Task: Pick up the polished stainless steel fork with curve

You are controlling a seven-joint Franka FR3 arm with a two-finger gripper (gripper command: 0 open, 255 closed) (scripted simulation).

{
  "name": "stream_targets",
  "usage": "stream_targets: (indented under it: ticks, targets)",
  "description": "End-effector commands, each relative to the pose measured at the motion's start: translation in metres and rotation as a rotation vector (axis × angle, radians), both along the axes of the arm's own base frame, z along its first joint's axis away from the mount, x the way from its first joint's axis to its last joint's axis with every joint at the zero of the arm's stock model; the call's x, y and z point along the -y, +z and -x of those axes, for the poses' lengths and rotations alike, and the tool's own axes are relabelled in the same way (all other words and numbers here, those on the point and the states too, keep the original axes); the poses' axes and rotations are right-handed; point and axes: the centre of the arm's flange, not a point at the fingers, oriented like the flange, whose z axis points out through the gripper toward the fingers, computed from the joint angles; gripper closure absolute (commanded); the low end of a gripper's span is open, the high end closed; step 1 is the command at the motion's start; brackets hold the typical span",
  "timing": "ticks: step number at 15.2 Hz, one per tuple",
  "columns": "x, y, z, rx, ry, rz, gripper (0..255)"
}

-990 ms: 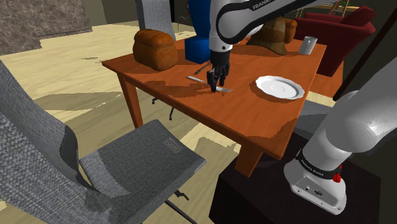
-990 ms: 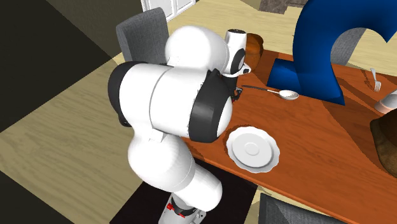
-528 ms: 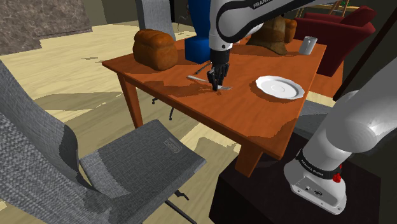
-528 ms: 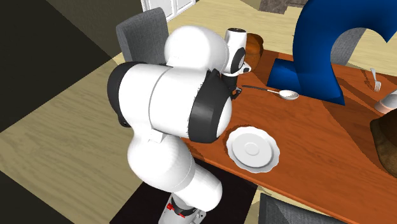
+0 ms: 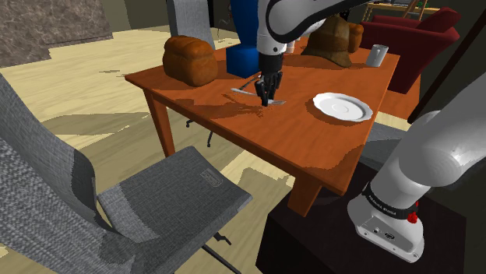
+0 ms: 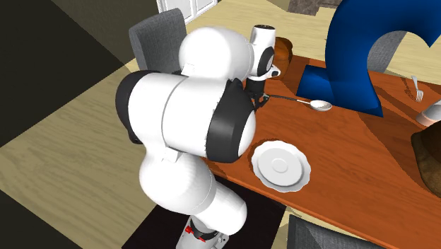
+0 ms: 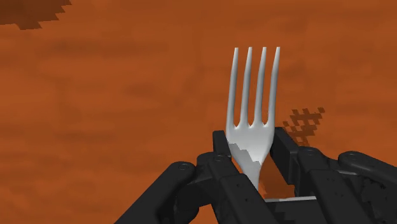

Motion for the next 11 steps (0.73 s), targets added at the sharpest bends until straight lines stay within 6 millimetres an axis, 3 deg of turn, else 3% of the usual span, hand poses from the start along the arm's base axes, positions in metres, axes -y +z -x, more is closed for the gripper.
stream_targets:
  ticks: [1, 9, 11]
  targets:
    - [0.0, 0.011, 0.0, -0.001, 0.0, 0.0, 255]
    - [0.0, 0.053, 0.0, -0.001, 0.0, 0.0, 255]
    - [0.0, 0.054, 0.0, -0.001, 0.0, 0.0, 255]
